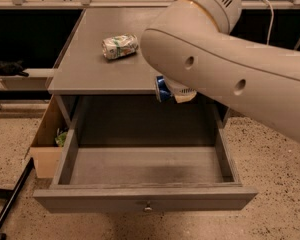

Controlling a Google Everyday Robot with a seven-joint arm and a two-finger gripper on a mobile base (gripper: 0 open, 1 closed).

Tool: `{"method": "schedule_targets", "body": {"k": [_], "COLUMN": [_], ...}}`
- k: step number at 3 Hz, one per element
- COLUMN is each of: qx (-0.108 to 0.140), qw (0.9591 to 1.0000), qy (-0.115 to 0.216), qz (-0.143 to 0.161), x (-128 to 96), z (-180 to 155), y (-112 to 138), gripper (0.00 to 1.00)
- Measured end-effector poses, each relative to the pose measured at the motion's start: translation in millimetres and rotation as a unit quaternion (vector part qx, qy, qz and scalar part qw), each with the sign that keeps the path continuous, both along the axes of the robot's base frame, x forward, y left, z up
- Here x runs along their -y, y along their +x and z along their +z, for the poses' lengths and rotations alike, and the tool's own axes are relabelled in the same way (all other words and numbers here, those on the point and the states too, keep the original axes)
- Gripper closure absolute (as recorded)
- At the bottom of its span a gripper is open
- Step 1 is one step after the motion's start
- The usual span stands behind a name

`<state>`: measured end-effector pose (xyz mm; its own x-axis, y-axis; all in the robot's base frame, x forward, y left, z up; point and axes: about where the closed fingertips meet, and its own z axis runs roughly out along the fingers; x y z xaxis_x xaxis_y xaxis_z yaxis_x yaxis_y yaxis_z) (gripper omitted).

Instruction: Pick pepsi can from top drawer and place on counter

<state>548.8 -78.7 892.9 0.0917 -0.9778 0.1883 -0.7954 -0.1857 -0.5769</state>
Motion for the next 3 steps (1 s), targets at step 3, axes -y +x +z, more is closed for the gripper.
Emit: {"method": "schedule_targets", "body": {"k": [3], "qx": [0.033], "qw": [0.9994], "qy": [0.003], "qz": [0.007], "x": [1.4], "z": [31.2], "y": [68.5], "gripper": [1.0]}}
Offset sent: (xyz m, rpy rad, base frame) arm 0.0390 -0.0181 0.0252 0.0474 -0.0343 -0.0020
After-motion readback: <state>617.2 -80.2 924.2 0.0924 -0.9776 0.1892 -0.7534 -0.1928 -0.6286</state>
